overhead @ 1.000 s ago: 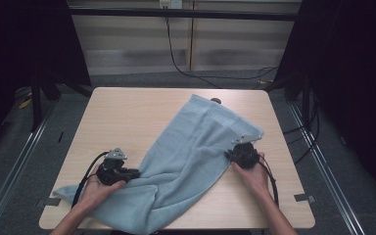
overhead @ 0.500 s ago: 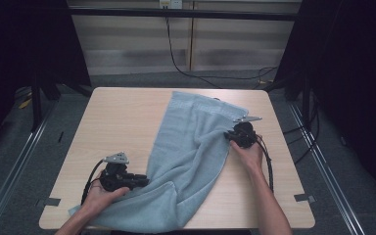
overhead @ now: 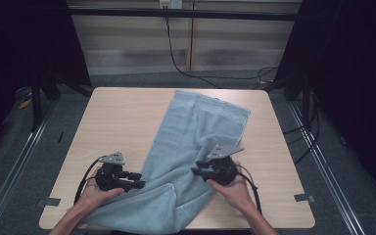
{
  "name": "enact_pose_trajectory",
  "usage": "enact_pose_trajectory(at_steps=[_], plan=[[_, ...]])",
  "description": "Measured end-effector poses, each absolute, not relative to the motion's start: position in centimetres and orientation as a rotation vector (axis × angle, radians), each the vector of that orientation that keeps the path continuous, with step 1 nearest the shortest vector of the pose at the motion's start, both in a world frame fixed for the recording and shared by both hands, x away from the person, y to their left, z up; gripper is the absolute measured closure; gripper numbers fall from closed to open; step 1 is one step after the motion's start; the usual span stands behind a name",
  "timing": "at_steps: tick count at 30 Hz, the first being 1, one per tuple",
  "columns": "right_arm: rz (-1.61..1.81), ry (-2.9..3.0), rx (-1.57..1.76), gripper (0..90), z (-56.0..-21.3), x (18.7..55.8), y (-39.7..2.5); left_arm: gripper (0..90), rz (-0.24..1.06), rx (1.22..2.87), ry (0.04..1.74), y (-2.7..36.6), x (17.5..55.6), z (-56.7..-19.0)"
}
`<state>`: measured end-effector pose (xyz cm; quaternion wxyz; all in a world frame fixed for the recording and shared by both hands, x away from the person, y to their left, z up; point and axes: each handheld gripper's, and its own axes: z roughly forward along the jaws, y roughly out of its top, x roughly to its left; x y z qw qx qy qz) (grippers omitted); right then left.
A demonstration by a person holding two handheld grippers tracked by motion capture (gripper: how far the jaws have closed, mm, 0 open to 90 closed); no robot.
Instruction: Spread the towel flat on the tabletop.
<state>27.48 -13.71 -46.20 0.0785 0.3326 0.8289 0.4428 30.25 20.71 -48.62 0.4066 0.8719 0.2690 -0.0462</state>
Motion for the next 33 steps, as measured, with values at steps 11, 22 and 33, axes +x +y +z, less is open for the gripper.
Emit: enact_pose_trajectory(at_steps=[11, 22, 33], plan=[[1.252, 2.659, 0.888, 50.8, -50.1, 26.7, -7.4, 84.6, -0.079, 2.259, 0.700, 19.6, 30.1, -49.6], [1.328, 2.645, 0.805, 82.1, -49.2, 25.0, -7.5, 86.8, -0.063, 2.276, 0.723, 19.1, 30.4, -49.1], [1.510, 2.430, 0.912, 82.4, -44.8, 21.6, -15.7, 88.2, -0.104, 2.137, 0.824, 22.9, 30.2, -47.7]])
